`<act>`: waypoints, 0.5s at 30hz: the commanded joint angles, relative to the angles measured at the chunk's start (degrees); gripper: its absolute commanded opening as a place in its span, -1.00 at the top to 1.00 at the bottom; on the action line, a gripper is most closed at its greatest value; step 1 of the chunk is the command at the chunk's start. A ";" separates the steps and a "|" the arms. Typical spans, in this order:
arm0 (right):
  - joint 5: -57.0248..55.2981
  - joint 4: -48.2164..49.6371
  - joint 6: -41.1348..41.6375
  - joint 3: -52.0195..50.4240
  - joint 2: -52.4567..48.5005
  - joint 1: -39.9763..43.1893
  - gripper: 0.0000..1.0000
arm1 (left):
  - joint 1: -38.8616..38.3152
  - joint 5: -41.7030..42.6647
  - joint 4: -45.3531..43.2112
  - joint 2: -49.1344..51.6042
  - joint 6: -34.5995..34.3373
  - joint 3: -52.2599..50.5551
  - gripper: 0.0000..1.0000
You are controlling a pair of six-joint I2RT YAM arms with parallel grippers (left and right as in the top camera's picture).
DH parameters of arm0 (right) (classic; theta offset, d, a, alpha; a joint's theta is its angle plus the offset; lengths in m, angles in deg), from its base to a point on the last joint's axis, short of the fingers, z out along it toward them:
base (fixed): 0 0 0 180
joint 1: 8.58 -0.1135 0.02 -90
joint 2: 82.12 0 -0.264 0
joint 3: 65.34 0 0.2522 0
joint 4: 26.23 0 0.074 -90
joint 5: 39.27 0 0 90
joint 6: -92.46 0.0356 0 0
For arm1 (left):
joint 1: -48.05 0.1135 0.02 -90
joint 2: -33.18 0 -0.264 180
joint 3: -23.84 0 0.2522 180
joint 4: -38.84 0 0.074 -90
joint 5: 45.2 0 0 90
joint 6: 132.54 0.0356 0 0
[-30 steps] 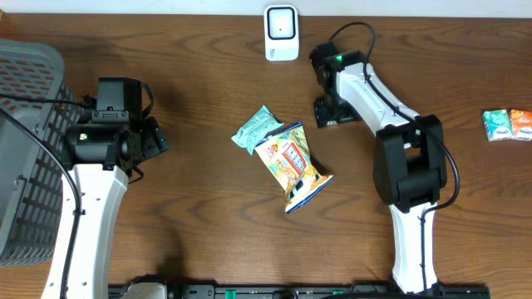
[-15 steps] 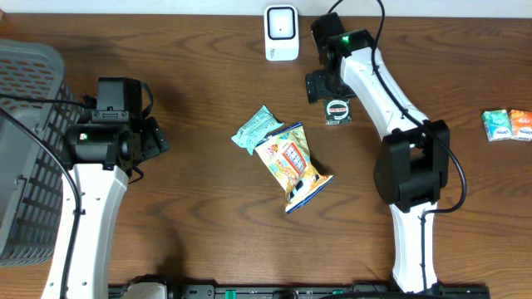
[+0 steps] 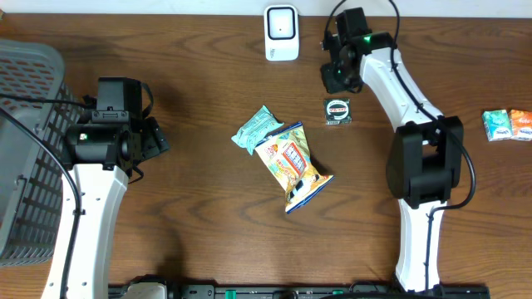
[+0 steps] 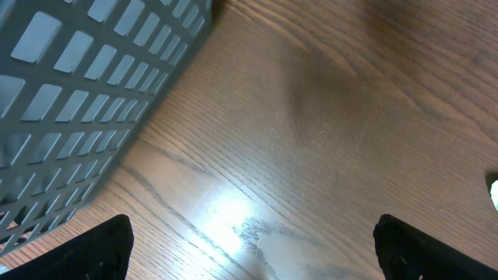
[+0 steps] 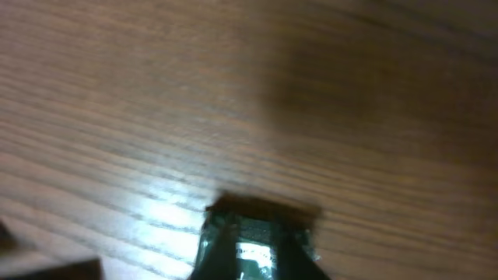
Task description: Scan the item barcode
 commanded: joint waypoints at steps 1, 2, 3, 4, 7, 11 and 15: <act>0.85 0.48 3.78 -0.76 0.61 2.19 0.98 | 0.22 -1.16 0.17 0.04 0.50 0.13 -0.95; 0.92 0.46 4.31 -0.79 0.59 2.64 0.98 | 0.22 -1.16 0.17 0.04 0.50 0.13 -0.95; 0.96 0.39 4.72 -0.81 0.59 2.95 0.98 | 0.22 -1.18 0.17 0.04 0.50 0.13 -0.95; 1.44 0.28 4.85 -0.96 0.59 3.30 0.98 | 0.22 -1.16 0.17 0.04 0.50 0.13 -0.96; 2.75 1.18 4.83 -2.56 0.59 3.43 0.98 | 0.22 -1.16 0.17 0.04 0.50 0.13 -0.95; 3.85 4.04 4.81 -7.28 0.59 2.64 0.98 | 0.22 -1.16 0.17 0.04 0.50 0.13 -0.95; 3.87 2.47 4.83 -9.86 0.59 2.60 0.98 | 0.22 -1.16 0.17 0.04 0.50 0.13 -0.96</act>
